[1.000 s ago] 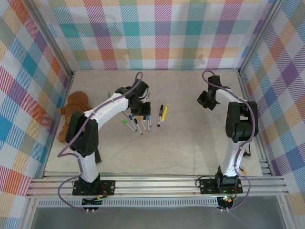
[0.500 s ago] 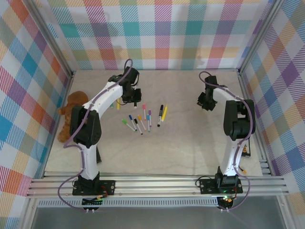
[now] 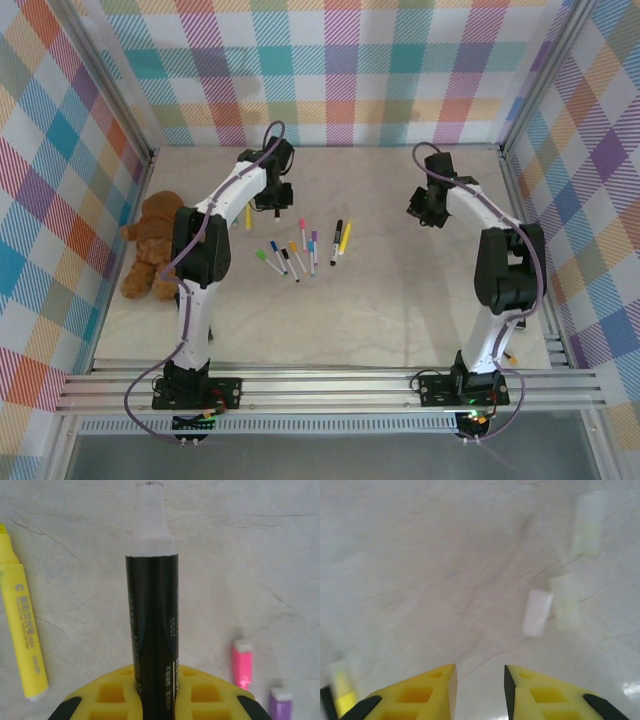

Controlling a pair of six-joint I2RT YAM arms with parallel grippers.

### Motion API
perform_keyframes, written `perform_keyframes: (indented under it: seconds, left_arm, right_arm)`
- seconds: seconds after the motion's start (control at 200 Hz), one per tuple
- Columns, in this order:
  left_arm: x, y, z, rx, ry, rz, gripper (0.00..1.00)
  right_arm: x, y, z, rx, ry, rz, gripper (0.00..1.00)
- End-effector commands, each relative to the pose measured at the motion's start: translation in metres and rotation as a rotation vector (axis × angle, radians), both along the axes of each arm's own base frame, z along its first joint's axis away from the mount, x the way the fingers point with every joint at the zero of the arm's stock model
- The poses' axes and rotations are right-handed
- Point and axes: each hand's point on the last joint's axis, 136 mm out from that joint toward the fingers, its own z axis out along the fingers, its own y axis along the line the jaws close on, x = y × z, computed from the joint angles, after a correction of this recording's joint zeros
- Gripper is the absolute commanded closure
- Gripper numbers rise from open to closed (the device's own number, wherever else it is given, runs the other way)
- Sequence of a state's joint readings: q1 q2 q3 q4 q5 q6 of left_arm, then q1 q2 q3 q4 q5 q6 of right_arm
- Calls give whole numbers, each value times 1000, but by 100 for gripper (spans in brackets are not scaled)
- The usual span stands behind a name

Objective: Open the pen caps

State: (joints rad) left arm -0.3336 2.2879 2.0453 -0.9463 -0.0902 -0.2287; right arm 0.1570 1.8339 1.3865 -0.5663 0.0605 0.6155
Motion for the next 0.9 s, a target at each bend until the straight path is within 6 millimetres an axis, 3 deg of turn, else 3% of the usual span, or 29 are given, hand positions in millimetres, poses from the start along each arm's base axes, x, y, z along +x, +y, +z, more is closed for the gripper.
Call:
perform_keyframes:
  seconds: [0.0, 0.135, 0.27, 0.54, 0.66, 0.765, 0.895]
  left_arm:
    - [-4, 25, -10, 62, 52, 26, 89]
    - [-3, 40, -23, 84, 69, 58, 87]
    - [-2, 46, -31, 107, 80, 61, 77]
    - [1, 57, -38, 157, 84, 85, 72]
    - [2, 55, -26, 141, 44, 99, 72]
    - [1, 45, -3, 106, -30, 94, 72]
    - [-10, 21, 30, 102, -118, 64, 71]
  right_arm:
    - [-13, 27, 22, 46, -38, 79, 67]
    - [-20, 61, 32, 116, -65, 167, 57]
    - [-25, 86, 32, 131, -70, 226, 50]
    - [-32, 107, 19, 155, -40, 266, 50]
    - [-36, 109, 12, 152, -20, 275, 50]
    - [-41, 110, 11, 170, -22, 279, 50]
    - [-52, 110, 8, 187, -21, 287, 50]
